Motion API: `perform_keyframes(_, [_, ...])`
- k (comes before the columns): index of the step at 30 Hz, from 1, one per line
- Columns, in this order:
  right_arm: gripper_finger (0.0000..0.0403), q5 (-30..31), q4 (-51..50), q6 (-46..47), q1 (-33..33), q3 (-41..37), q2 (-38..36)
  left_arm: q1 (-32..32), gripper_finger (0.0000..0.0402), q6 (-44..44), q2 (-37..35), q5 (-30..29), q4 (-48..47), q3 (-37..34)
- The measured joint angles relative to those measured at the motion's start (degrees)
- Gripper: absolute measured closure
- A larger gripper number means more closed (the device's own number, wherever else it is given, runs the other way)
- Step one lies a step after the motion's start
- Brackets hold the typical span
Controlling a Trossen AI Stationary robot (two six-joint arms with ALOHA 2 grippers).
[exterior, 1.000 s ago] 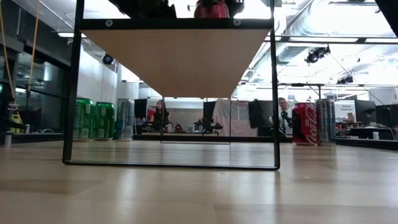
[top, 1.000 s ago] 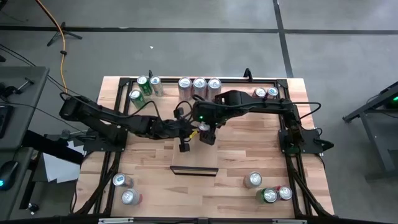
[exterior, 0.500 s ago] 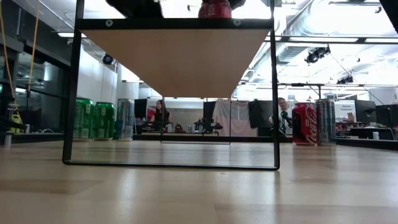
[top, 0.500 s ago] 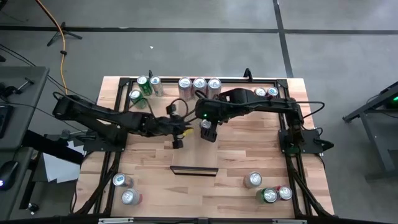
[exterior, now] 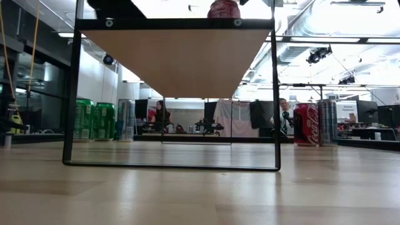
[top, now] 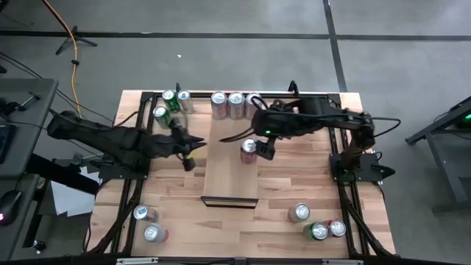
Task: Place canned beverage on shelf
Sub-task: Put the bottom right red soda can on the shelf
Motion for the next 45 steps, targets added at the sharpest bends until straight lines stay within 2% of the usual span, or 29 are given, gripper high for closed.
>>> perform_keyframes(4, [0.0014, 1.91, 0.46, 3.42, 1.57, -5.88, -4.76, -3.86, 0.0401, -6.15, -6.83, -4.3, 0.3, -4.73])
perform_keyframes(8, [0.0014, 3.45, 5.6, 9.39, 3.67, -16.68, -11.85, -6.87, 0.0401, -8.82, -11.13, -8.22, 0.22, -7.15])
perform_keyframes(13, [0.0014, 4.35, 19.41, 18.39, 7.12, -33.62, -22.48, -7.69, 0.0401, -8.48, -12.52, -11.63, 0.07, -7.6])
perform_keyframes(17, [0.0014, 7.91, 33.1, 25.7, 10.71, -47.59, -29.2, -7.61, 0.0401, -7.13, -12.49, -13.12, 0.3, -7.55])
perform_keyframes(21, [0.0014, 10.63, 49.45, 28.14, 13.2, -59.67, -30.14, -7.27, 0.0401, -7.19, -12.49, -13.58, 0.34, -7.58])
perform_keyframes(24, [0.0014, 13.34, 60.74, 26.45, 14.18, -65.03, -27.46, -6.93, 0.0401, -7.66, -12.49, -13.58, 0.5, -7.58])
perform_keyframes(27, [0.0014, 20.7, 65.29, 24.86, 14.99, -66.42, -23.51, -6.93, 0.0401, -7.81, -12.49, -13.58, 0.5, -7.58])
perform_keyframes(30, [0.0014, 29.71, 65.33, 25.82, 15.46, -65.48, -19.5, -6.95, 0.0401, -7.91, -12.49, -13.58, 0.62, -7.58])
perform_keyframes(34, [0.0014, 37.56, 65.47, 28.2, 15.47, -63.17, -14.53, -6.93, 0.0401, -9.19, -12.49, -14.05, 0.63, -7.58])
perform_keyframes(37, [0.0014, 39.99, 65.61, 27.86, 14.91, -61.09, -10.84, -6.93, 0.0401, -9.27, -12.49, -14.07, 0.63, -7.58])
perform_keyframes(45, [0.0014, 40.55, 65.69, 28.08, 12.77, -55.44, -4.63, -6.95, 0.0401, -9.33, -12.49, -14.08, 0.91, -7.58])
